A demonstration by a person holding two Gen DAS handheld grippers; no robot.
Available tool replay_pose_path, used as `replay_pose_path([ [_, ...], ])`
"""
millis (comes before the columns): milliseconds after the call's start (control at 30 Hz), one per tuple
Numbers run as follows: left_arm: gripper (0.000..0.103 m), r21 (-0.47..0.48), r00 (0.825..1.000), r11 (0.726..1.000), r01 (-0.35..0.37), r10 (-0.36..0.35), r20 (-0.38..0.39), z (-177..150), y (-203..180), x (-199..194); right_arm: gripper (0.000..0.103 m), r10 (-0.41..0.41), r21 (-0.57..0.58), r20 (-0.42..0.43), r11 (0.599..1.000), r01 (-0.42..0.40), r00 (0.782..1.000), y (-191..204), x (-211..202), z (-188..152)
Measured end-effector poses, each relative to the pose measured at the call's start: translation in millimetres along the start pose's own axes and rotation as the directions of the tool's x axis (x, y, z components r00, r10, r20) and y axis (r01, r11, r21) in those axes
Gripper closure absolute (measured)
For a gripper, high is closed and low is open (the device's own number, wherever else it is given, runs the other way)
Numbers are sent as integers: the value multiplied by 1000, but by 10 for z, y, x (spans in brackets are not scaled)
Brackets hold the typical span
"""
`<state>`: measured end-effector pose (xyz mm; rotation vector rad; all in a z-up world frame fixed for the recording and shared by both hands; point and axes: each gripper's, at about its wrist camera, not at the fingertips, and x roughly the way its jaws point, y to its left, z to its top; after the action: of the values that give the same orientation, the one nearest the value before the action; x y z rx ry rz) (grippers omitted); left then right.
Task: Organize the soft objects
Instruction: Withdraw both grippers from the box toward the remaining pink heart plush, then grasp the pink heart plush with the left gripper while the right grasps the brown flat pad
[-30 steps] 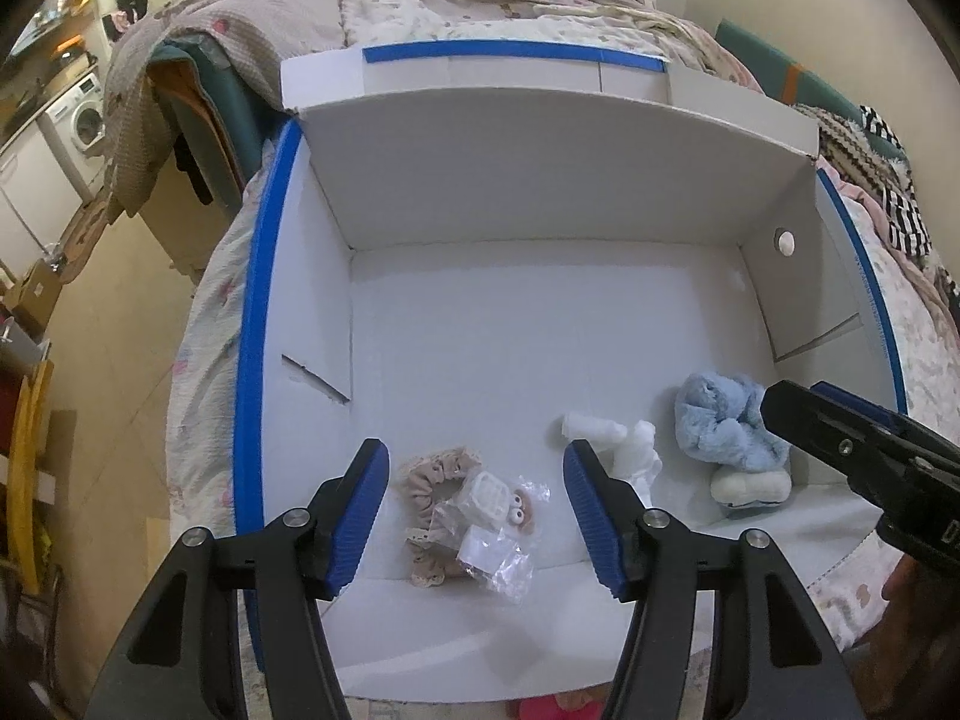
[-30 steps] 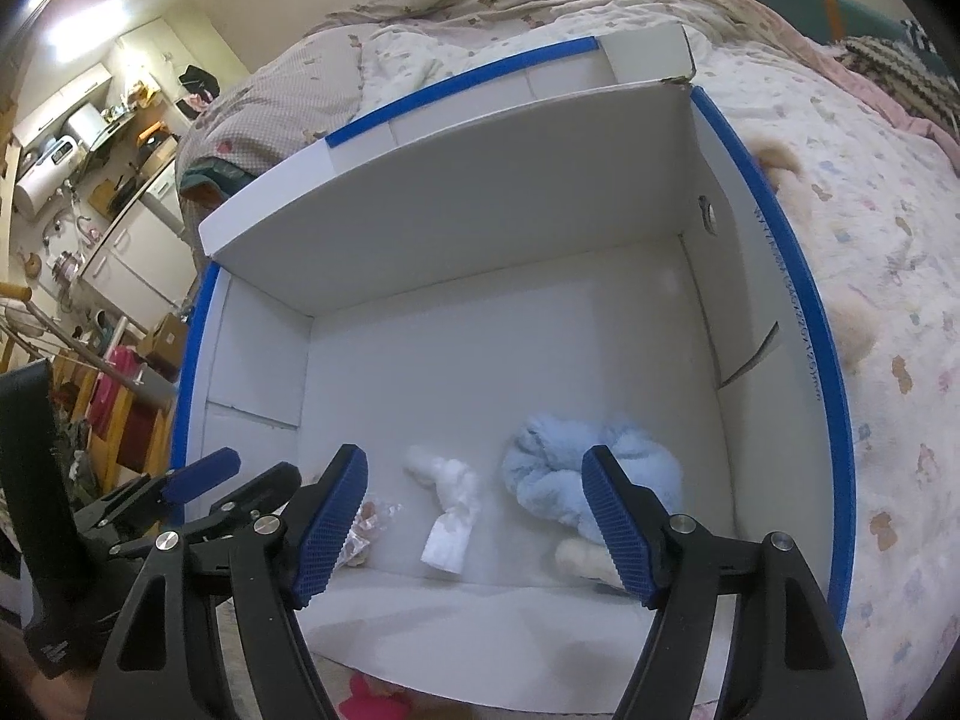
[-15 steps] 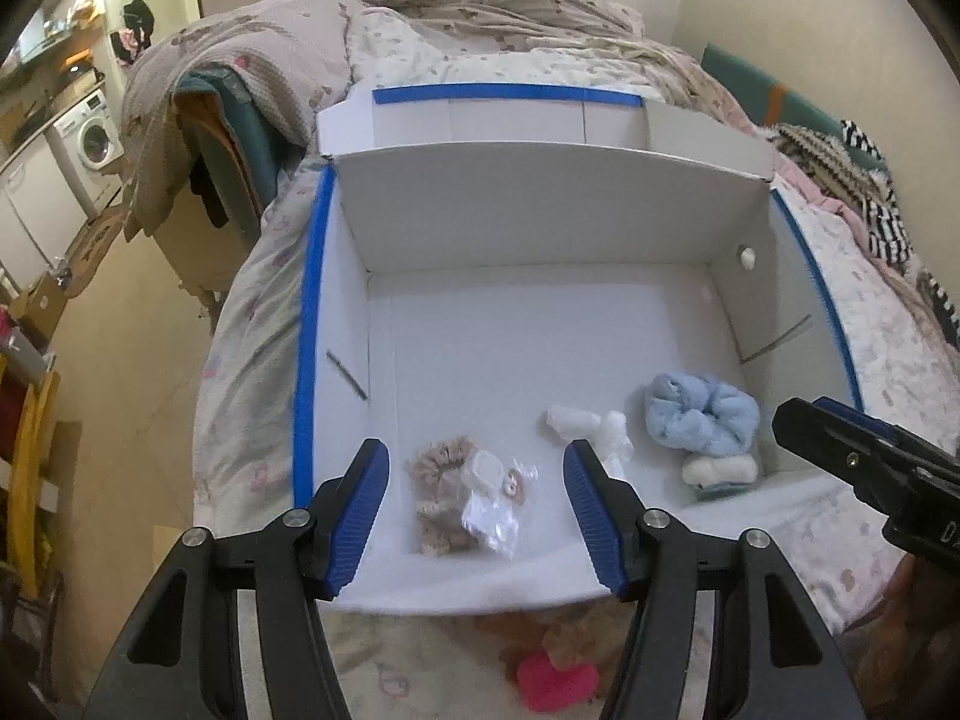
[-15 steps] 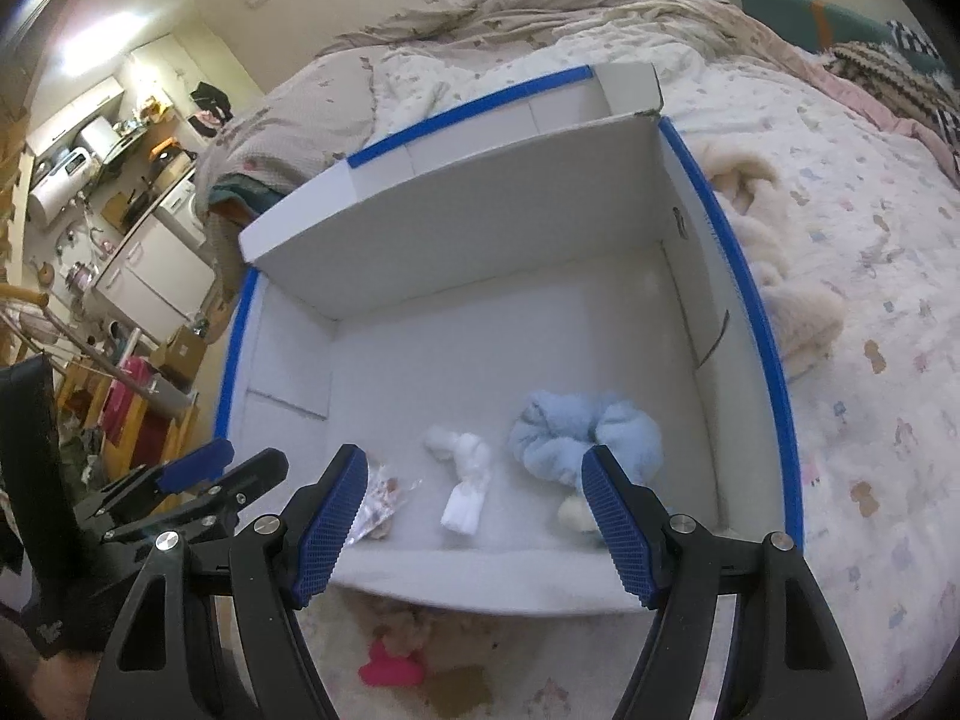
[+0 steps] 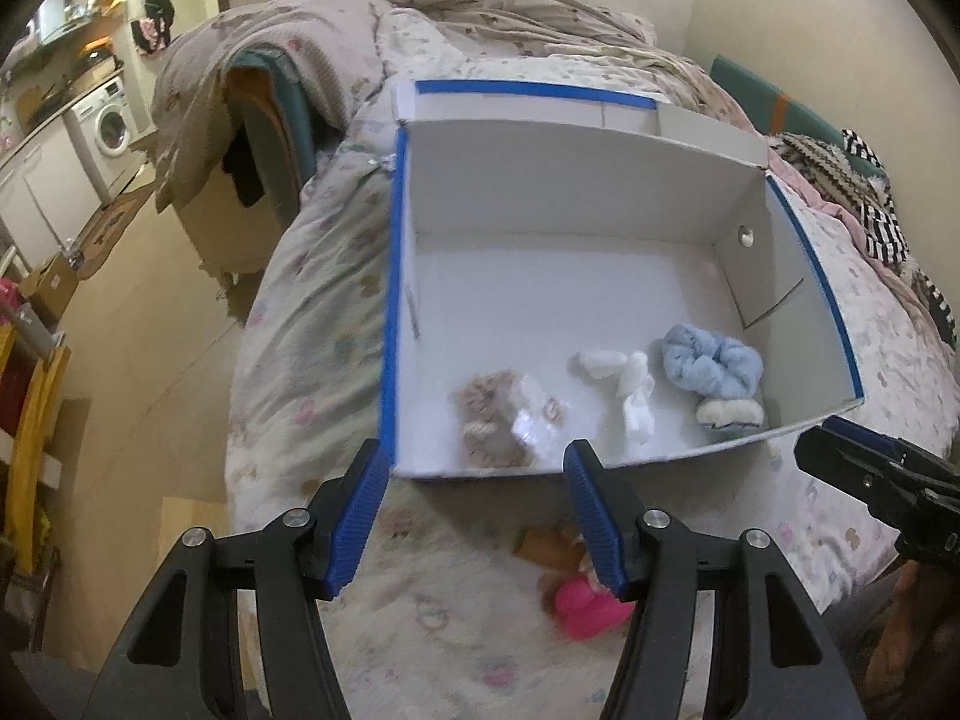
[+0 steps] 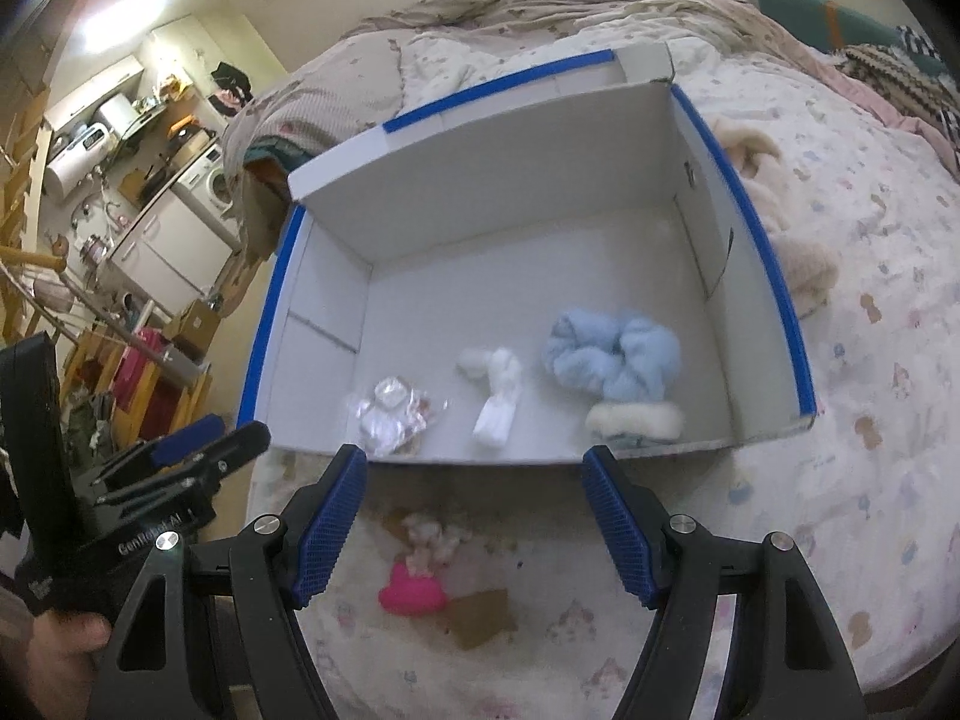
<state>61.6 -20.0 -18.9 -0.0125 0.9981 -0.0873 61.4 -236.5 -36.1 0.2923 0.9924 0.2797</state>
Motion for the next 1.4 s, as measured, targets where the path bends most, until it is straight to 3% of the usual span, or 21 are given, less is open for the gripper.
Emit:
replay_pose_path([
  [300,46,-46,998,999,-1,-2,-67,-278,242,63,25,30,-10,-67,999,-31,997,102,66,-244],
  [400,46,-93,994,996,7,-18,-112,-316,310,157,25,63,-8,-129,998,-64,990,146,193,-290],
  [533,46,-127,987,992,19,-39,-155,-317,323,281,25,14,-40,-290,999,-27,957,183,510,-460],
  [633,46,-129,984,991,23,-45,-173,-323,273,347,25,-76,-113,-399,993,33,914,183,761,-620],
  [700,46,-129,983,991,22,-45,-177,-321,247,373,25,-85,-126,-461,992,30,883,166,905,-712],
  [833,46,-132,983,991,25,-49,-179,-302,216,402,25,-121,-186,-492,982,32,862,211,1061,-789],
  [900,46,-132,982,991,27,-51,-183,-301,206,422,37,-126,-214,-487,977,22,864,261,1101,-795],
  [933,46,-132,981,991,30,-55,-188,-306,201,433,49,-124,-221,-483,975,17,867,281,1107,-804],
  [1000,46,-132,978,991,38,-63,-197,-319,191,452,51,-137,-246,-484,969,16,865,312,1135,-813],
  [1067,46,-128,977,991,41,-67,-203,-334,180,469,67,-156,-261,-481,965,28,863,304,1185,-795],
  [1100,46,-125,976,991,42,-68,-207,-340,172,477,67,-159,-264,-481,964,31,862,305,1194,-790],
  [1200,46,-119,971,991,54,-79,-224,-375,125,511,92,-152,-288,-454,957,17,878,348,1133,-763],
  [1400,46,-66,949,992,107,-122,-291,-487,-152,624,95,-124,-262,-398,965,17,909,291,901,-715],
])
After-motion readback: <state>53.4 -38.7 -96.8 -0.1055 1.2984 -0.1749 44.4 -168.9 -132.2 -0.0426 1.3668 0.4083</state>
